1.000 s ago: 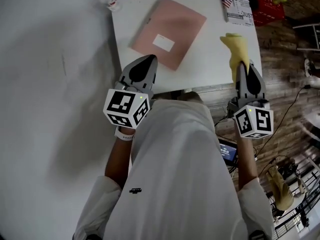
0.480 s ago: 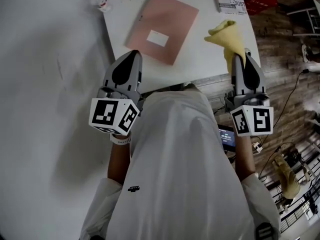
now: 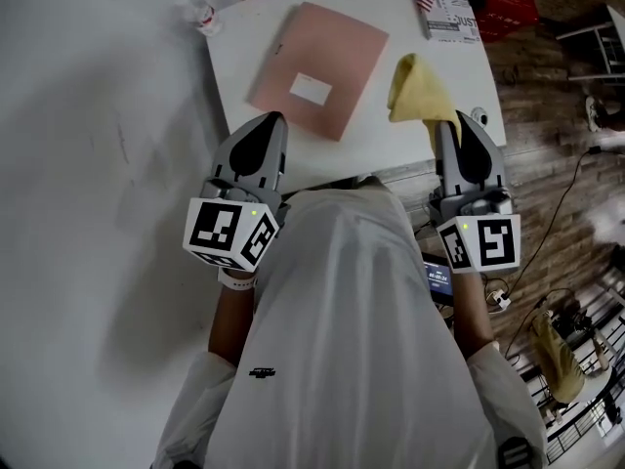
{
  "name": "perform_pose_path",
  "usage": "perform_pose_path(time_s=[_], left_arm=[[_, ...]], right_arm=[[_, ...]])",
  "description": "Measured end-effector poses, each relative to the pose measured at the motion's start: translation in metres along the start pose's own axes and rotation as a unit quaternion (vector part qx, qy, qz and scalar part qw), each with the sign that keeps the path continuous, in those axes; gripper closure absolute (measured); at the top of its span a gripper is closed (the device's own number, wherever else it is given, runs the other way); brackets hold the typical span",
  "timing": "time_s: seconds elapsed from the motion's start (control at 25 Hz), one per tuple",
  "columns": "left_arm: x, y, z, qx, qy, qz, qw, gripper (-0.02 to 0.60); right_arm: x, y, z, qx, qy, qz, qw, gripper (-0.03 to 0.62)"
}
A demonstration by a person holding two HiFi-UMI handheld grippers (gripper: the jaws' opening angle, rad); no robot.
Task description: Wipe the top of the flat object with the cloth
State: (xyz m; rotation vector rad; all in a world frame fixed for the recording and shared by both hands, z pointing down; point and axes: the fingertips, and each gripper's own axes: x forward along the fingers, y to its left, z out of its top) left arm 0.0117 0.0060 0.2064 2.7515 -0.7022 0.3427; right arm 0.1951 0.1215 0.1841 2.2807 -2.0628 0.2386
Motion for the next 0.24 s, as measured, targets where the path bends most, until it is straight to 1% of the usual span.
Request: perform_pose_path(time_s=[0.24], left_arm=[[0.003,0.001,0.006,0.005,-0.005,-0.005,1.0,0.565]], right_arm=[[0.013,0.009,0.008,-0.005,-0.006,0.018,1.0,0.548]])
